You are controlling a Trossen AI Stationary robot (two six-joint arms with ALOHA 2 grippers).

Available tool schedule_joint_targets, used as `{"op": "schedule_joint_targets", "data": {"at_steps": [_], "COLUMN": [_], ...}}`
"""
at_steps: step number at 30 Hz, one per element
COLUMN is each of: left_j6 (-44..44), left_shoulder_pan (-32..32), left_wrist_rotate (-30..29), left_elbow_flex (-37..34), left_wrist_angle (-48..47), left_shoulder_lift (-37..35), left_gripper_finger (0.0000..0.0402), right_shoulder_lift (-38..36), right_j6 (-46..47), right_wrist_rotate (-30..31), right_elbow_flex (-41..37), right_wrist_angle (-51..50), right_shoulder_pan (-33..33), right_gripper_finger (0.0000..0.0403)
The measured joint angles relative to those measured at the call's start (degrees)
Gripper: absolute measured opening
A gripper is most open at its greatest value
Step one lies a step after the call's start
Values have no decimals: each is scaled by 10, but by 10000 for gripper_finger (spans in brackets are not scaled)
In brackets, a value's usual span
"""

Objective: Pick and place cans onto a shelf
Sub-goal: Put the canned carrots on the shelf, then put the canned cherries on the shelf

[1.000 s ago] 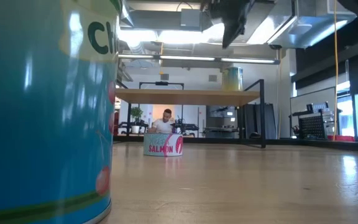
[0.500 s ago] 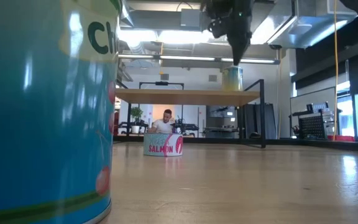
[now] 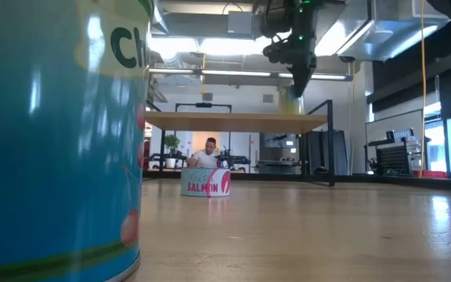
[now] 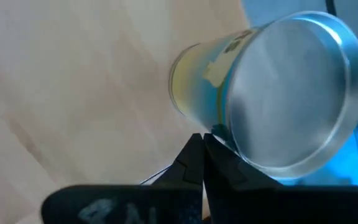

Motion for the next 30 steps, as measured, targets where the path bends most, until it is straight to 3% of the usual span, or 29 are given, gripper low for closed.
{"op": "schedule_joint_targets", "data": {"at_steps": [6,8,12,17,21,30], "left_j6": [-2,-15,3,21,33,-26], "left_shoulder_pan": [0,0,0,0,0,0], "left_wrist_rotate": [0,0,-2,-14,-21,-41], "left_elbow_flex": [0,0,0,15,63,267], "left_wrist_angle": [0,5,34,61,-7,-242], "left_shoulder_lift": [0,0,0,0,25,164], "left_gripper_finger": [0,0,0,0,0,0], "right_shoulder_lift": [0,0,0,0,-1,-75], "right_j6": [1,1,-2,-3,1,49], "right_wrist_rotate": [-2,-37,-119,-127,-127,-117], "right_elbow_flex": [0,6,50,140,220,193], "right_wrist_angle": [5,-23,-71,-77,-75,-77], "right_shoulder_pan": [-9,-9,15,55,88,144], "right_gripper_finger": [2,2,2,2,2,4]}}
